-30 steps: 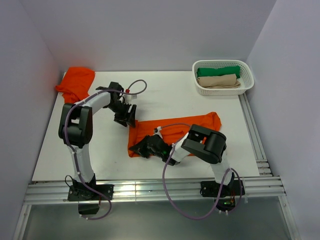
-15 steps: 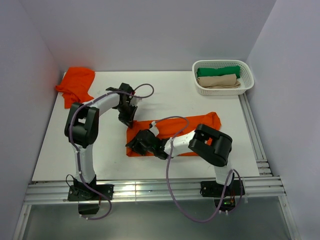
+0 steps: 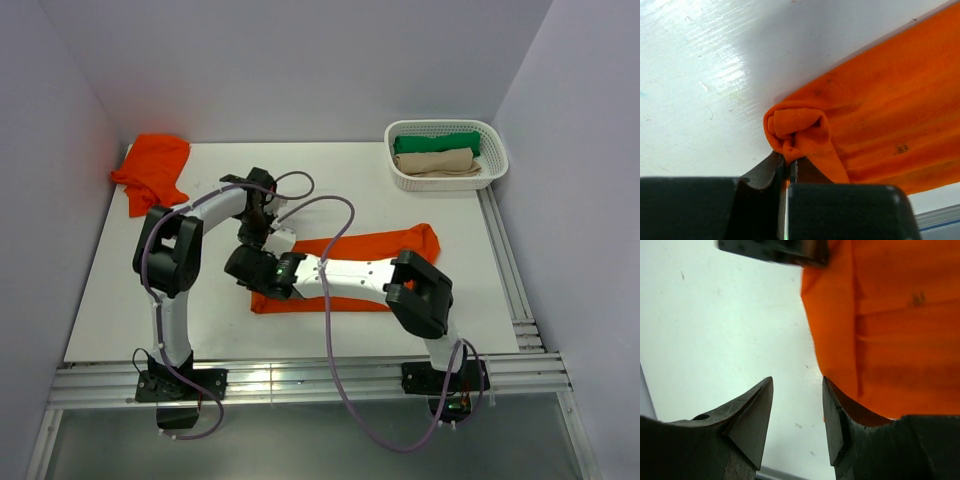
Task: Roll the t-shirts
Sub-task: Roll the tshirt
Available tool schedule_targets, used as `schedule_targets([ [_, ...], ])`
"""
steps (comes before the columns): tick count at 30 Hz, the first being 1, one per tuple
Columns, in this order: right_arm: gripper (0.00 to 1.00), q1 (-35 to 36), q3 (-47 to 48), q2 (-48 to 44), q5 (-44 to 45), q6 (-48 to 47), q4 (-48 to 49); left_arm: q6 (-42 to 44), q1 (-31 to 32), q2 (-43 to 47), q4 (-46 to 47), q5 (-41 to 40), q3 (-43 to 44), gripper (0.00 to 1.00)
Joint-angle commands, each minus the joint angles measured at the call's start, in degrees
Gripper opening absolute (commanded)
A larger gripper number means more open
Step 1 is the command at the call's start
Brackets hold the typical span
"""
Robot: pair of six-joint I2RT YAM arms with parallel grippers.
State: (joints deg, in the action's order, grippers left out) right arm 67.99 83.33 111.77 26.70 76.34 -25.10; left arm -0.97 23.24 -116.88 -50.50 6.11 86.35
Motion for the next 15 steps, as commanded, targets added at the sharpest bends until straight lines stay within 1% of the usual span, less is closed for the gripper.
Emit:
schedule_targets([
  [1, 0.51, 0.39, 6.39, 4.33, 8.71, -3.38, -11.02, -0.61, 1.01, 1.30, -2.06, -2.33, 1.98, 0.04],
  [5, 0.51, 0.22, 13.67, 10.12, 9.68, -5.67, -13.21, -0.96, 1.28, 0.87, -2.67, -2.42, 2.86, 0.04],
  [8, 0.50, 0.13, 17.47, 13.29, 11.88, -6.72, -16.03, -1.05, 1.45, 0.95, -3.20, -2.59, 3.21, 0.05],
  [11, 0.50, 0.04, 19.93, 15.84, 13.55, -7.78, -16.38, -1.05, 1.80, 0.95, -3.46, -2.86, 3.56, 0.06],
  [15, 0.50, 0.13, 22.49, 18.48, 13.56, -8.22, -18.40, -1.05, 1.98, 0.95, -3.82, -3.03, 3.65, 0.06],
])
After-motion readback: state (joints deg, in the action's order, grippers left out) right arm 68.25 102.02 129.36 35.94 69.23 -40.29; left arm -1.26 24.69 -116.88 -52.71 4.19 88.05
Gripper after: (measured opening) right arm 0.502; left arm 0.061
